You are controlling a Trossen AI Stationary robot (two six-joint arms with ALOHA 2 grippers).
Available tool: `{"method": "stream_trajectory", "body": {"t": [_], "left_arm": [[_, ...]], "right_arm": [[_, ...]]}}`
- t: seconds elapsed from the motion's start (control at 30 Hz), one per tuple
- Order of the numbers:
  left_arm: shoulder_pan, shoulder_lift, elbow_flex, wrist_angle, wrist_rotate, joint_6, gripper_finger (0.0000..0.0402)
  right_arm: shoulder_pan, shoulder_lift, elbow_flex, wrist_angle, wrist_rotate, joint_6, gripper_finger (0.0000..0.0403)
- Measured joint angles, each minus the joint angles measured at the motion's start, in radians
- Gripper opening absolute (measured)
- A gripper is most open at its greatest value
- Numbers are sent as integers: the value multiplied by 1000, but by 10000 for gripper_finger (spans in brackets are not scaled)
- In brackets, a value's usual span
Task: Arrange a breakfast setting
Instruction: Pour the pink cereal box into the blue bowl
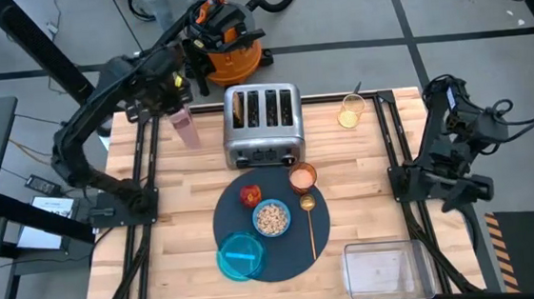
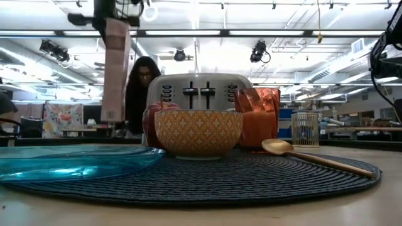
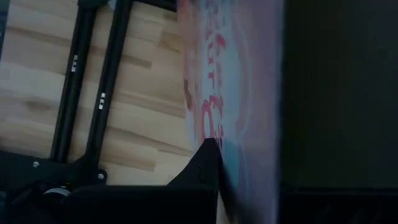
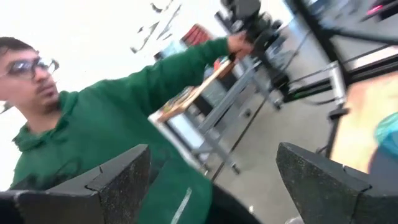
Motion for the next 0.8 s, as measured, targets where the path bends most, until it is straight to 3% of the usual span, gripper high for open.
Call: {"method": "stream_trajectory", "body": {"t": [0.2, 0.33, 0.53, 0.8], "left_arm": [[126, 73, -3, 0, 41, 88, 1], [172, 79, -91, -2, 81, 141, 1], [187, 55, -216, -3, 68, 220, 9], [187, 3, -227, 0, 27, 263, 17]], "right_arm": [[-7, 0, 0, 52, 109, 0, 350], [-7, 1, 0, 61, 162, 0, 350], [-7, 1, 0, 83, 209, 15, 350], [-7, 0, 0, 106, 240, -7, 350]]}}
